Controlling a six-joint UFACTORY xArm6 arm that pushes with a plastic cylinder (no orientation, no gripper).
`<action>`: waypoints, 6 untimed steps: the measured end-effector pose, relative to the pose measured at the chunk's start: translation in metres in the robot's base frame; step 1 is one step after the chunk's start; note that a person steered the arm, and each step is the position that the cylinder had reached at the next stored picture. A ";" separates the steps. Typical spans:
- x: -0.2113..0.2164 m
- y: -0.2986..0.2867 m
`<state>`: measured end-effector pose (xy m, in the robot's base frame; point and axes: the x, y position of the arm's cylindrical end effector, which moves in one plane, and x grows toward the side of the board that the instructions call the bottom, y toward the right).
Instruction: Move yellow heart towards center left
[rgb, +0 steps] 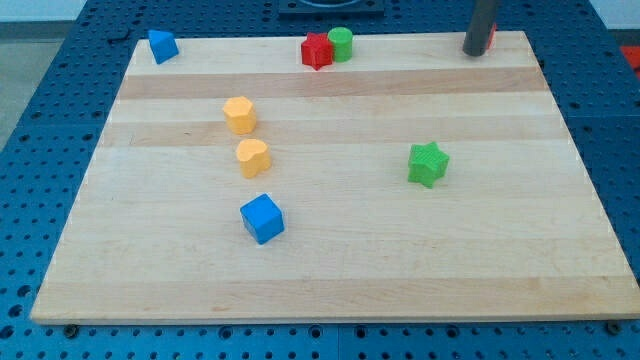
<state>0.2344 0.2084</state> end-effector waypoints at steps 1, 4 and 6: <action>0.022 -0.011; 0.087 -0.032; 0.095 -0.056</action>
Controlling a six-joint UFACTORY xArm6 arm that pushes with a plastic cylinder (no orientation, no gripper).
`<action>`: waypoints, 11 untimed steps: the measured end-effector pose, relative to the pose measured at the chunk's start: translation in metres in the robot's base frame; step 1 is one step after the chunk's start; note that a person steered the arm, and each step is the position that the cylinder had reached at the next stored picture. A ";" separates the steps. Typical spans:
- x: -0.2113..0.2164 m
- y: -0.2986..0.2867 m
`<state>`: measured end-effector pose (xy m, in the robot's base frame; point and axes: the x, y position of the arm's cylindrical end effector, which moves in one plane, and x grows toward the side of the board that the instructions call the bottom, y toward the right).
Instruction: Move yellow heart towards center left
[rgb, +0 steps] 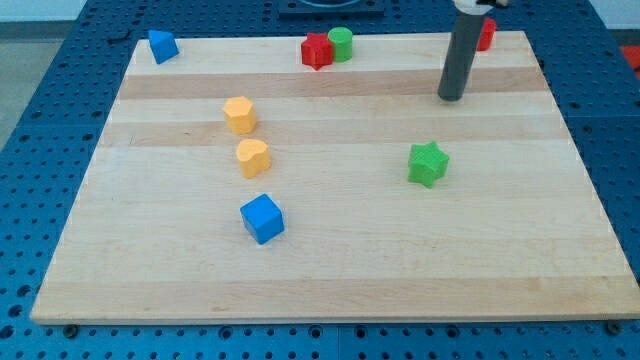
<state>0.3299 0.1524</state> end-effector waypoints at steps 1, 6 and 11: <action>0.017 -0.026; 0.082 -0.150; 0.110 -0.267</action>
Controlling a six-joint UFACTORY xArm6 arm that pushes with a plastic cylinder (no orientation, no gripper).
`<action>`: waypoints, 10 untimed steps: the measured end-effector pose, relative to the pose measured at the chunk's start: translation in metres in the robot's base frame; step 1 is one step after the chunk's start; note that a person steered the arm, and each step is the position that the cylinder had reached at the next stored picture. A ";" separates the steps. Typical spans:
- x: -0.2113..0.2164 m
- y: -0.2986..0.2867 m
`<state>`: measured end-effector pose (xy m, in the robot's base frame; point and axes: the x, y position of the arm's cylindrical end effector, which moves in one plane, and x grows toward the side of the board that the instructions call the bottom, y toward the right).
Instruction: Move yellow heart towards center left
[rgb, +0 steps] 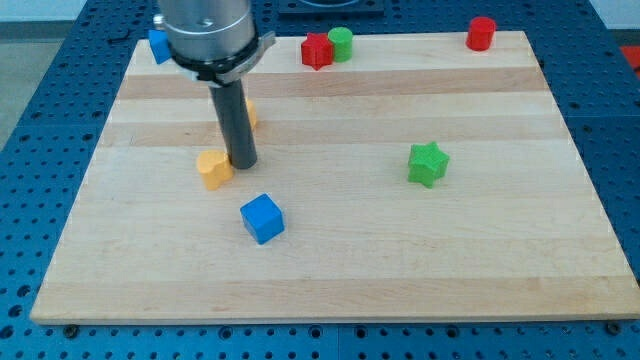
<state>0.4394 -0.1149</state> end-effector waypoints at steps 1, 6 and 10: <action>0.020 -0.001; 0.020 -0.071; 0.004 -0.118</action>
